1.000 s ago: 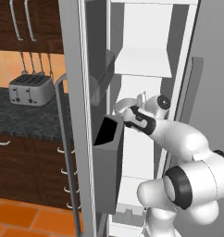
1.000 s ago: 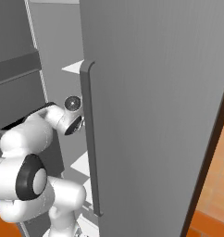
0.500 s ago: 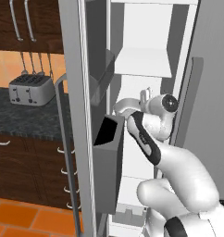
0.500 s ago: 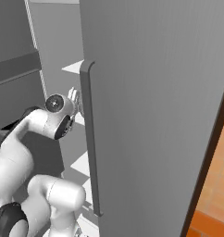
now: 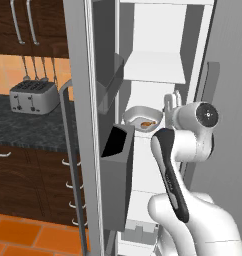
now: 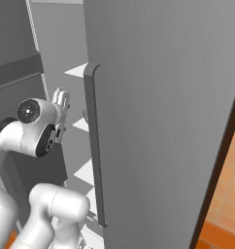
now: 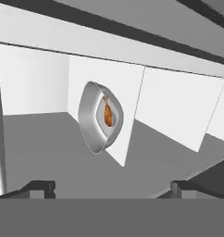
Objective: Take the meat container that has the chicken drumstick and place it on the second highest rack of the freezer. Then take the vegetable container that has the squash and bell pepper and place it on the highest rack of the freezer.
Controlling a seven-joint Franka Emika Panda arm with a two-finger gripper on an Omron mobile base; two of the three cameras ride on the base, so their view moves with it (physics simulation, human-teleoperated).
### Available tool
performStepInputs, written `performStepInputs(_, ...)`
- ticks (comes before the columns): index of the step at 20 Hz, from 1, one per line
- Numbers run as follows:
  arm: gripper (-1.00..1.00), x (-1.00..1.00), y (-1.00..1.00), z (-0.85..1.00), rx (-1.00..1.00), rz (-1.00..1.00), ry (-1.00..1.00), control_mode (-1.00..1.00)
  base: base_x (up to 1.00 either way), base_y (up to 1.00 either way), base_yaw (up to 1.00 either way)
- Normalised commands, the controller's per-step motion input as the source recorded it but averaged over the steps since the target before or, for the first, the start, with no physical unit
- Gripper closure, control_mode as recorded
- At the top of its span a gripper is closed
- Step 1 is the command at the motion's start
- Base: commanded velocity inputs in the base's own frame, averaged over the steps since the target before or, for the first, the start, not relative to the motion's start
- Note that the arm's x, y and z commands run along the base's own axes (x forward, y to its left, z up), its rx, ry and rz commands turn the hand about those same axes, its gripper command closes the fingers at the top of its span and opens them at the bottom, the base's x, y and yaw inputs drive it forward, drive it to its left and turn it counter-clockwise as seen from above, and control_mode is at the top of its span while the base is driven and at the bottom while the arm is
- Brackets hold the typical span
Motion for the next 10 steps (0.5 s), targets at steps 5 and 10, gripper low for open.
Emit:
performStepInputs(5, -1.00, -1.00, -0.23, 0.62, 0.00, 0.00, 0.00, -1.00, 0.00, 0.00, 0.00)
performStepInputs(10, -1.00, -0.98, -0.03, 0.75, -0.07, 0.00, -0.02, -1.00, 0.00, 0.00, 0.00)
